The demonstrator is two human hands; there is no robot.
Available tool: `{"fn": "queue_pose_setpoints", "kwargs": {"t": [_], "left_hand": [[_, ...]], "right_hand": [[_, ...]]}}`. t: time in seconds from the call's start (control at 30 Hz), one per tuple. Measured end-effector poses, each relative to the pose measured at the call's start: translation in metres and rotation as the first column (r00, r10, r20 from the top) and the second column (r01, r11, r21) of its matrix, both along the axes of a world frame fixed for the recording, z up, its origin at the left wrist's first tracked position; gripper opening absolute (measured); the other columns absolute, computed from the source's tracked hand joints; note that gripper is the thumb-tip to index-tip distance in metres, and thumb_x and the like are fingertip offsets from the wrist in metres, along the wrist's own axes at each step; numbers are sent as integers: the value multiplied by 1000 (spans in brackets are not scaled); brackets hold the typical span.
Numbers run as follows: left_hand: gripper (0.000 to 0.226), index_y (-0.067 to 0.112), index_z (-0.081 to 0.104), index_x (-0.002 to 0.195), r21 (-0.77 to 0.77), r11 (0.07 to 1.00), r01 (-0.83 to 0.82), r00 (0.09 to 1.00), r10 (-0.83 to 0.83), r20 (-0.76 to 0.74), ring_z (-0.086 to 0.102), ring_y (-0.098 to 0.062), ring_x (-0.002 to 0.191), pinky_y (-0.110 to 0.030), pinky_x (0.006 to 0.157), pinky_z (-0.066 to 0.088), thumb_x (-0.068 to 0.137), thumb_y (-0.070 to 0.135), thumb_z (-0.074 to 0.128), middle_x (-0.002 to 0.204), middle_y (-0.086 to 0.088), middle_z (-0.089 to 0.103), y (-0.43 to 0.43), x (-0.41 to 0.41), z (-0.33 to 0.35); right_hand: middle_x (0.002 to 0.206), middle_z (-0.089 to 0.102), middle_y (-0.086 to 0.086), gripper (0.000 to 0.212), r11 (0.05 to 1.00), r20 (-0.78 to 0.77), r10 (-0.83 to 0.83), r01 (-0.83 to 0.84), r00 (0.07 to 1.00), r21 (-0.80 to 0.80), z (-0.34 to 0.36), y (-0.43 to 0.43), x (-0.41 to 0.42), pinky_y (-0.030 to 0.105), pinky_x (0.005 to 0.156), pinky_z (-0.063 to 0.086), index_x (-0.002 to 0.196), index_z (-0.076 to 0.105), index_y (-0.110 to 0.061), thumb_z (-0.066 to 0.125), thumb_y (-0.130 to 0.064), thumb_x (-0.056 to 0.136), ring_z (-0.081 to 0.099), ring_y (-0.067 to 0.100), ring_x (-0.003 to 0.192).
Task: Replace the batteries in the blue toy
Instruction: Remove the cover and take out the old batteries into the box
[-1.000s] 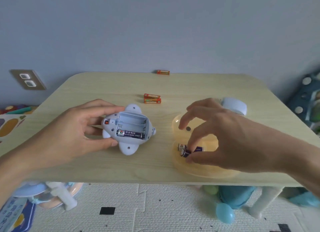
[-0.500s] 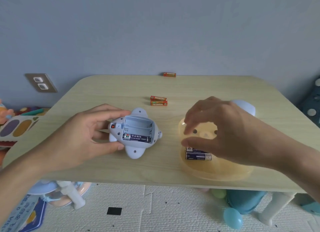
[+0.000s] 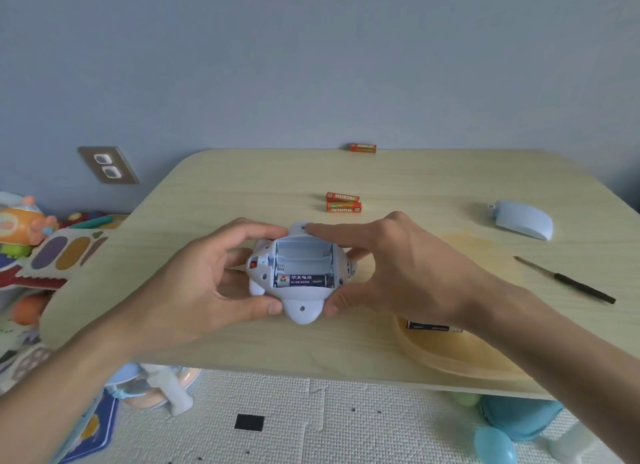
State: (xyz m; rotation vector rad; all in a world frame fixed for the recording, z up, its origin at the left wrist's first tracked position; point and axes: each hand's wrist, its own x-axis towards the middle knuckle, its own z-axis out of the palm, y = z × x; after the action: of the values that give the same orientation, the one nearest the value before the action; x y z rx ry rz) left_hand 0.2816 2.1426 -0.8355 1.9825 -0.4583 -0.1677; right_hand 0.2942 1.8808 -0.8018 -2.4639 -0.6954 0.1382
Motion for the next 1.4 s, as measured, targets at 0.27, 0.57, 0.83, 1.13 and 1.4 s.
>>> {"fn": "queue_pose_setpoints", "kwargs": {"t": [0.27, 0.57, 0.83, 1.13, 1.4], "left_hand": [[53, 49, 63, 115, 538, 842, 47, 892, -278, 356, 48, -6, 135, -14, 107, 38, 69, 61, 88, 147, 18, 35, -25, -4, 27], [40, 39, 61, 94, 560, 827, 54, 861, -323, 394, 35, 14, 127, 4, 96, 30, 69, 55, 89, 131, 15, 24, -42, 5, 15], [40, 42, 60, 96, 503, 863, 53, 847, -306, 436, 39, -6, 138, -8, 99, 39, 70, 57, 86, 136, 11, 25, -38, 5, 8], [33, 30, 60, 76, 489, 872, -11, 812, -278, 513, 45, 8, 116, -28, 82, 53, 72, 51, 85, 130, 9, 27, -41, 9, 1], [50, 41, 68, 99, 505, 857, 102, 822, -358, 442, 42, -15, 134, -23, 97, 51, 63, 68, 88, 135, 11, 27, -37, 9, 8]], "right_hand": [[107, 81, -7, 85, 999, -15, 25, -25, 1000, 31, -2, 1, 4, 41, 88, 58, 144, 57, -43, 94, -38, 69, 72, 20, 91], [95, 80, 6, 77, 997, -17, 43, -42, 999, 65, -4, 0, 5, 45, 78, 59, 141, 61, -41, 92, -38, 70, 72, 27, 83], [102, 81, -9, 81, 997, -7, 62, -62, 998, 53, 1, -2, 3, 37, 84, 58, 145, 56, -44, 91, -37, 72, 70, 15, 83], [90, 80, 11, 83, 997, -25, 43, -41, 999, 67, -3, -2, 5, 44, 78, 60, 146, 55, -40, 90, -39, 71, 72, 30, 83], [96, 80, -4, 74, 995, -57, 95, -93, 994, 45, 1, -6, 9, 39, 87, 58, 141, 59, -45, 90, -40, 74, 72, 14, 85]]}}
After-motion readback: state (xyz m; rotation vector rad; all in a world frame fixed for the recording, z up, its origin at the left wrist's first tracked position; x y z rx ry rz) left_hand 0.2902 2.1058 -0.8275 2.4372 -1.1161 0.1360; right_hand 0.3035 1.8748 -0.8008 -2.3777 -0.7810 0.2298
